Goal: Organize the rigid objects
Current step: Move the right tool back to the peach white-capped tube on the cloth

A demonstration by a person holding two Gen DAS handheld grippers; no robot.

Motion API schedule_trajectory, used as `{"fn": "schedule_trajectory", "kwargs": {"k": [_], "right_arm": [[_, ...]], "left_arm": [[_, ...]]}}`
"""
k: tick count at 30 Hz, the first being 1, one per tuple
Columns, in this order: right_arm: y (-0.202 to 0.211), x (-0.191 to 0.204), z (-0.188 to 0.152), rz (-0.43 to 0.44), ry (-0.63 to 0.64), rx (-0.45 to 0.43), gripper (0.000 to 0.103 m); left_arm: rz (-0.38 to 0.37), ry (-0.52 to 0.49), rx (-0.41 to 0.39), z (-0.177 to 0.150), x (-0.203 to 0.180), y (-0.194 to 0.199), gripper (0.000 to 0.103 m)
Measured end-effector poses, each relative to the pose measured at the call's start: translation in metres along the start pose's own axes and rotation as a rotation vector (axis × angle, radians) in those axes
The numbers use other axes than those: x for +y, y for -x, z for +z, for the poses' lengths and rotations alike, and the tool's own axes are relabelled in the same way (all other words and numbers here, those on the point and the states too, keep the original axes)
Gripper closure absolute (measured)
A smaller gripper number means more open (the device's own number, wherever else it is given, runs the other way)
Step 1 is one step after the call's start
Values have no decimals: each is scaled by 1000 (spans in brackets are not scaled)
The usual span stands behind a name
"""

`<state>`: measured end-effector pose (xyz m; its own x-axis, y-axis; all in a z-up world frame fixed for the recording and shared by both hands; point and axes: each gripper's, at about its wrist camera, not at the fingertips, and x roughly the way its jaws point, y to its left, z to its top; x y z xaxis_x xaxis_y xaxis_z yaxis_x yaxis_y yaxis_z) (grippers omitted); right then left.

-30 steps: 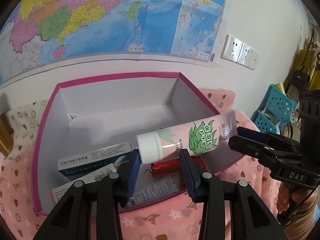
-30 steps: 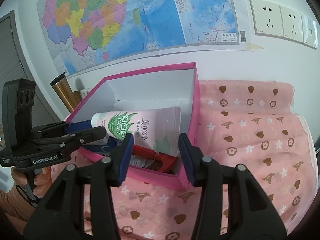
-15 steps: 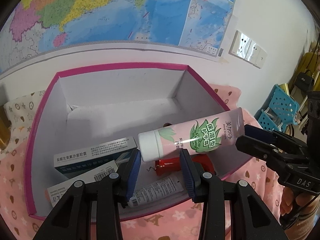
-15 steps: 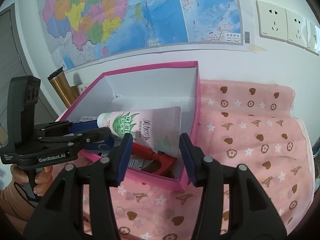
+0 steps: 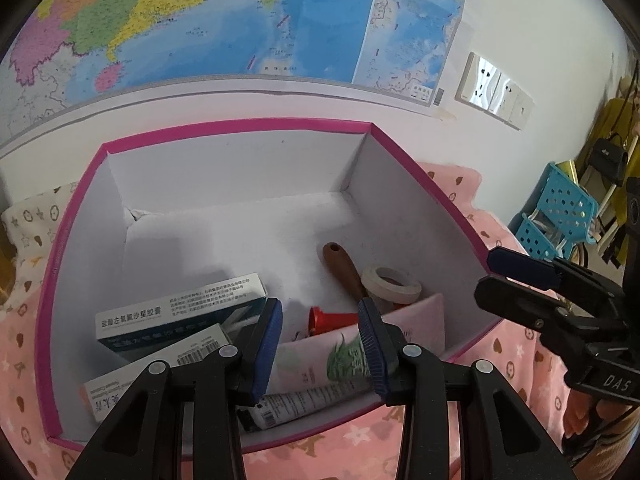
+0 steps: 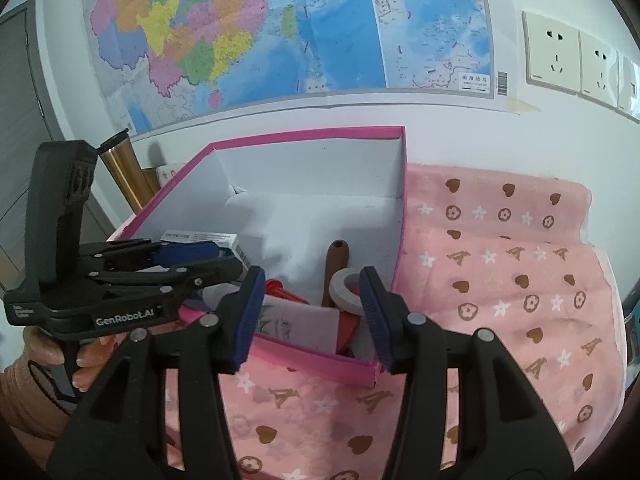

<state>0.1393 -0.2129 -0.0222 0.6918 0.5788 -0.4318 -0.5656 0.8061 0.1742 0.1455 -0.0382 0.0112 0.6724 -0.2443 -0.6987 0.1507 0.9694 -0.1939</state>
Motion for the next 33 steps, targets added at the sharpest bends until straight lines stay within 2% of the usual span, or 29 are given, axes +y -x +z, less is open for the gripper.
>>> {"fn": "schedule_trajectory", "kwargs": {"k": [4,6,11,14,18,24,28,33], "right_arm": [[7,-2,-6,5,-11,-6,51],[14,-2,-10,21,-14,-14,51],[37,-1,-22,102,-19,-33,51],[47,-2,-32,140,-32,-27,50],[53,-5,-59,164,-61,25,48],[45,-14,-112,153,-133,151,48],[43,-17,-136,150,-163,208,48],[43,-17,-151,143,-178,234,48]], "left_arm": [[-6,-25,-32,-7,-3,12,61],[2,-45,-63,-13,-6,24,53],[-30,-77,-103,-30,-12,59,46],[-57,-75,-100,-43,-14,72,43],[-90,-79,-18,-72,-18,71,43],[-124,-61,134,-122,-21,59,43],[-128,-52,163,-138,-23,68,43],[-129,-53,198,-152,-26,75,43]]}}
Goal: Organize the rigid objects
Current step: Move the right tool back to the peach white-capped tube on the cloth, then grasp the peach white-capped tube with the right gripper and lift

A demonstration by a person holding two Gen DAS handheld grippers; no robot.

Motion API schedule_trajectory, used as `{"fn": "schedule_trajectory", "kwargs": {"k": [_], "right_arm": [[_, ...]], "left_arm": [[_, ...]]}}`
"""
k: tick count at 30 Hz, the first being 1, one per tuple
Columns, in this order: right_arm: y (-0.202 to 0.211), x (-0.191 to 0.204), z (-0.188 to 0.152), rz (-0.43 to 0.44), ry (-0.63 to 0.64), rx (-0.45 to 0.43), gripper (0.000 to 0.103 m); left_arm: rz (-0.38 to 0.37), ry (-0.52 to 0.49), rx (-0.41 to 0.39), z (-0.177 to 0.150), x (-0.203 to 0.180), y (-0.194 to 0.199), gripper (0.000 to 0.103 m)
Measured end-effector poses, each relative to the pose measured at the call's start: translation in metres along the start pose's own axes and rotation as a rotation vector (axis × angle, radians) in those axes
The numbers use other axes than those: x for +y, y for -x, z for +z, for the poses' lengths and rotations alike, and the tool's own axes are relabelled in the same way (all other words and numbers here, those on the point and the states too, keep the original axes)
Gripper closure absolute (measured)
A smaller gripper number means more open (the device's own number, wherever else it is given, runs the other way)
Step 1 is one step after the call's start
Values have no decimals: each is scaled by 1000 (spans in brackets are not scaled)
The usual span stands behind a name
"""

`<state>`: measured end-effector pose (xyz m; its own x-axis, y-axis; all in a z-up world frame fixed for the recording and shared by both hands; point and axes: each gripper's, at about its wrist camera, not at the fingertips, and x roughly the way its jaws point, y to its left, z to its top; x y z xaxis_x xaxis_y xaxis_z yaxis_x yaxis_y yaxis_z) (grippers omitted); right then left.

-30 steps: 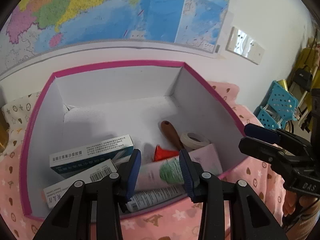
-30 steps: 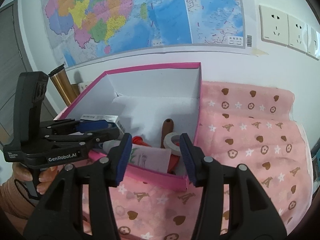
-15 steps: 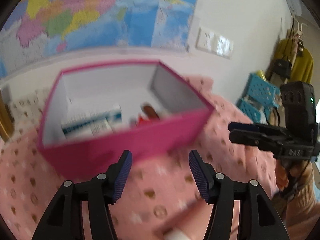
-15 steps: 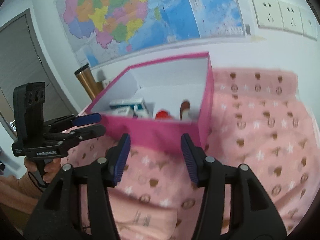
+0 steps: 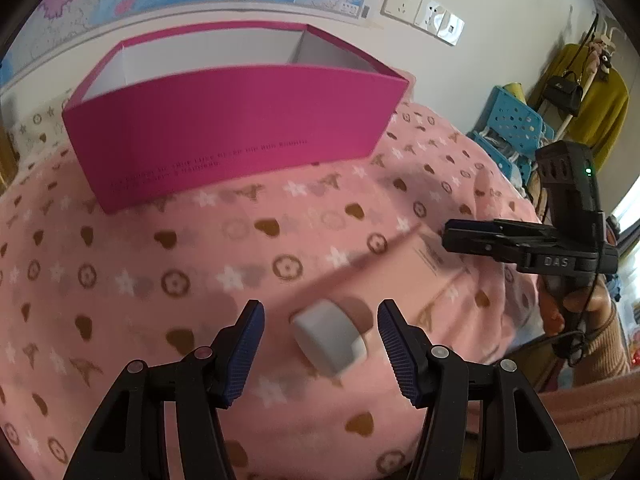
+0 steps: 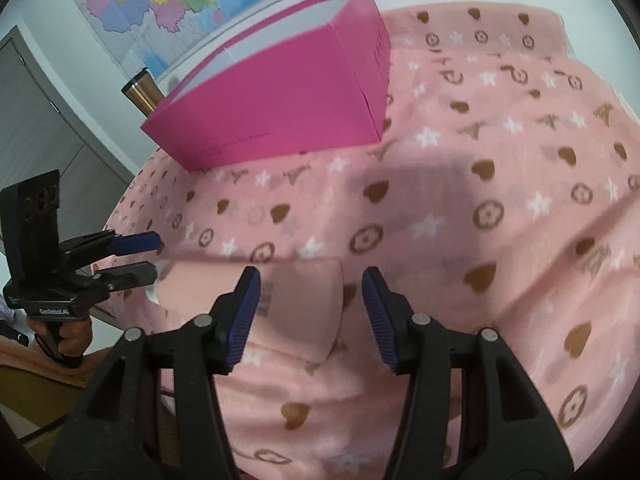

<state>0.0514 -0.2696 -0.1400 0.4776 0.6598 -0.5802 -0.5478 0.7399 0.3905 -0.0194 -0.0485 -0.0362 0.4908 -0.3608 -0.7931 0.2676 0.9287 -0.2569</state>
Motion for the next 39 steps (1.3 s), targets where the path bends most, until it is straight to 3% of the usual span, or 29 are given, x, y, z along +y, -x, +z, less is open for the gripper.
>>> {"fn": "schedule_trajectory", "kwargs": {"k": [7,13,39], "right_arm": [[-2,2,-7,24,0,-7,48],[-3,7,-9,27,0,-16,46],[7,22,19,-10,0,-111,44]], "left_arm": [[-39,-2,60,-13,-5,-10,52],[-34,19,56,-12,-4,-11,52],[37,53,-87,34,8,-2,52]]}}
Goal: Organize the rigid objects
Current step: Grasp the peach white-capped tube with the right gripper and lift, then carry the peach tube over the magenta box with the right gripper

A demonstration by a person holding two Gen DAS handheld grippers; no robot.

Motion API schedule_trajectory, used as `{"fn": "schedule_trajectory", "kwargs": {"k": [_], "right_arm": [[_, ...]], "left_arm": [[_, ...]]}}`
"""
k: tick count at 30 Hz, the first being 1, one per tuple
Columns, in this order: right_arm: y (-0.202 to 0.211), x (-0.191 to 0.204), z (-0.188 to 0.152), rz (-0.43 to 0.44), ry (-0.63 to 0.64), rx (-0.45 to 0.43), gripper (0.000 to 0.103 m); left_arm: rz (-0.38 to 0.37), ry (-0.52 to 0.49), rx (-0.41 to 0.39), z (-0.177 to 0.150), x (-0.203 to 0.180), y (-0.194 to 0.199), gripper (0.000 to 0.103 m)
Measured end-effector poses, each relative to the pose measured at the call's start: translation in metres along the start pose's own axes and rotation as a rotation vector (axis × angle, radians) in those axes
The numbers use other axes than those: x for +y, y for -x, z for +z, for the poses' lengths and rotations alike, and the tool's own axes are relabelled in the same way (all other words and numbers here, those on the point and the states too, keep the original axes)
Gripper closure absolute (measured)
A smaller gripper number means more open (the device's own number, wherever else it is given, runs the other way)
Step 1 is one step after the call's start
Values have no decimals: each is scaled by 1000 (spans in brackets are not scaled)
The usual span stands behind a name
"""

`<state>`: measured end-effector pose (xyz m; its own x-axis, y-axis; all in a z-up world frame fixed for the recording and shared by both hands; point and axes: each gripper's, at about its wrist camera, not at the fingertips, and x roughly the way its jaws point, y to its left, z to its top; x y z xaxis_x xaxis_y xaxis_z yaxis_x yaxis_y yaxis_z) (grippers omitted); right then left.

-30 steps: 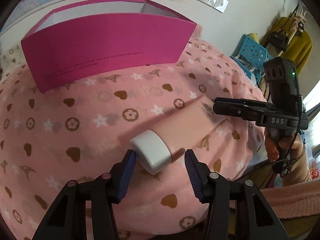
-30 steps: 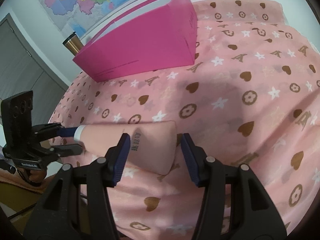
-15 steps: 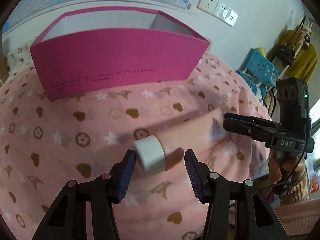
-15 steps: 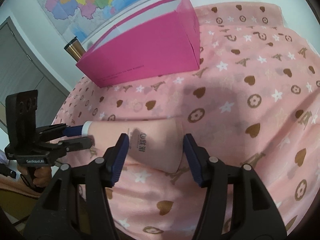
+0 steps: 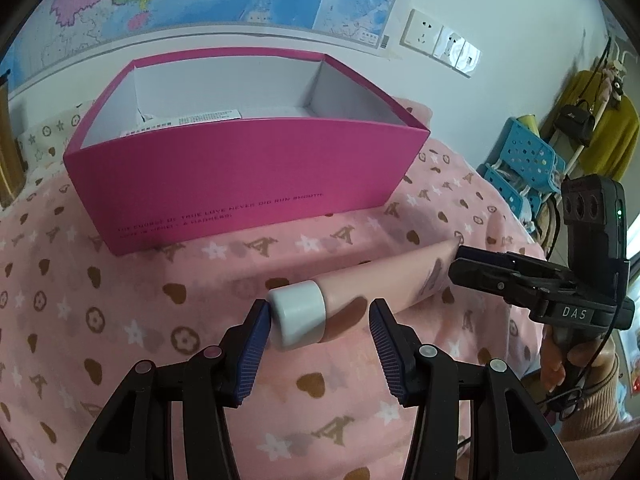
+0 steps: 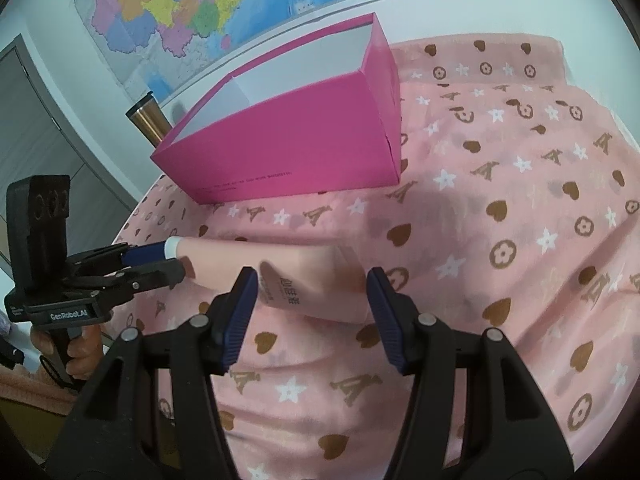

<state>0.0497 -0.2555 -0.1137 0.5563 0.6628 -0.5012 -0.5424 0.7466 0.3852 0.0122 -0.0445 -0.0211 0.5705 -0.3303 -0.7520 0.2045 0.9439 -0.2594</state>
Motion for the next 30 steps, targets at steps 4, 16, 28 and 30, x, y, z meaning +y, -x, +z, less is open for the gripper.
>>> {"fn": "schedule_trajectory", "kwargs": {"k": [4,16,28,30], "right_arm": [[-6,-3,3,-6,-6,6,44],[-36,-19,3,-9,-42,47,44],[-33,-5,-3,-70,32,43,44],[-31,-5,-2,-65,30,39,44]], "left_arm": [[10,5,10,2,3,-9,52],[32,23,42,-3,13,-31,53],[53,-6,30,0,6,-25,54],[46,-5,19,2,5,-21,54]]}}
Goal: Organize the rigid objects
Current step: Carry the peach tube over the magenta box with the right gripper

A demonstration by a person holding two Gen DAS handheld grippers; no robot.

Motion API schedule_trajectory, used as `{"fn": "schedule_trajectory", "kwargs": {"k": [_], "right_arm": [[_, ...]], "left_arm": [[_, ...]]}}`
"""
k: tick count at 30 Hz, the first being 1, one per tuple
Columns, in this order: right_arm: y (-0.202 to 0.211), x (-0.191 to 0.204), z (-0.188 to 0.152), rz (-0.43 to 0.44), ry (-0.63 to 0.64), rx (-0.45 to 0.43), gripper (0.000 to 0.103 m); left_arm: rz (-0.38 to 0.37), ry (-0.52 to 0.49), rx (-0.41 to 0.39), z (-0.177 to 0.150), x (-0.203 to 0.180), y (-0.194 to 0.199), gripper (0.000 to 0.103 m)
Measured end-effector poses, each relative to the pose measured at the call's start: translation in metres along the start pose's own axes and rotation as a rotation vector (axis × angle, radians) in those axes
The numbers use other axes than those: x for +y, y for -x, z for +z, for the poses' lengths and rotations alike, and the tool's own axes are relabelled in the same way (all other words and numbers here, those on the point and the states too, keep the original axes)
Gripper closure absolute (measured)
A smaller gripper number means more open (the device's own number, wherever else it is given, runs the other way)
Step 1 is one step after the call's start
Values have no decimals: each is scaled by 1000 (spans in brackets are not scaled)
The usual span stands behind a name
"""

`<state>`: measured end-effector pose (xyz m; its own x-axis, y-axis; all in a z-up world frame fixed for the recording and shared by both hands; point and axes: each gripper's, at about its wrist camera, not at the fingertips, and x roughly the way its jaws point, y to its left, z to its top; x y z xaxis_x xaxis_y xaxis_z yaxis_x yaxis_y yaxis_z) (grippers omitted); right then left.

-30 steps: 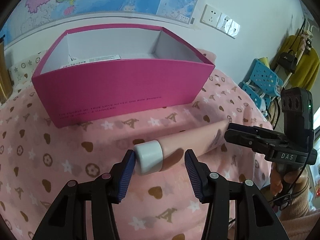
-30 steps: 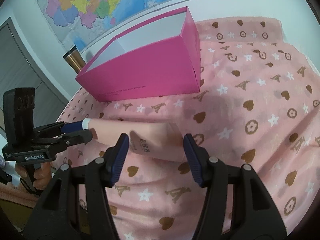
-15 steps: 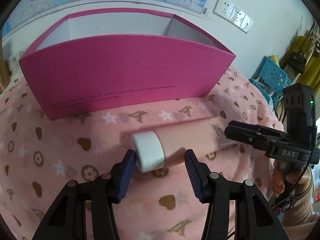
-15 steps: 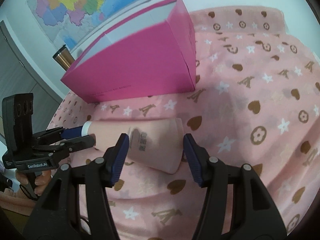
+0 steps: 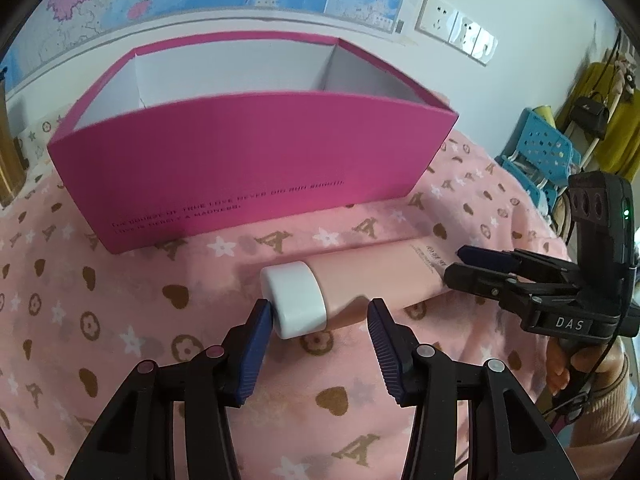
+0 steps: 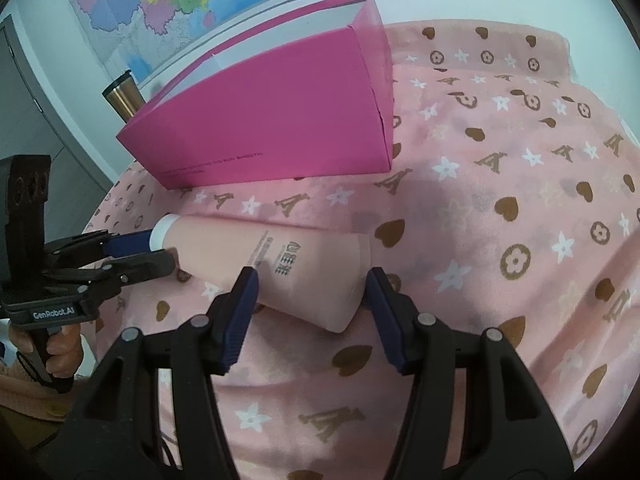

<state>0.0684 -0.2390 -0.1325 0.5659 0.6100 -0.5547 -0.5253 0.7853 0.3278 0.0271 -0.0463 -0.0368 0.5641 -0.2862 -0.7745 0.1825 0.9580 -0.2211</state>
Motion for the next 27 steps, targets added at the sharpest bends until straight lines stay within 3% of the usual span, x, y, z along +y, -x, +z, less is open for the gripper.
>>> {"fn": "schedule_trajectory", "kwargs": {"k": [27], "right_arm": [[38,14,30,-2,45,-107,44]], "left_arm": [[-1,-42,-140,30,-11,37,54]]}}
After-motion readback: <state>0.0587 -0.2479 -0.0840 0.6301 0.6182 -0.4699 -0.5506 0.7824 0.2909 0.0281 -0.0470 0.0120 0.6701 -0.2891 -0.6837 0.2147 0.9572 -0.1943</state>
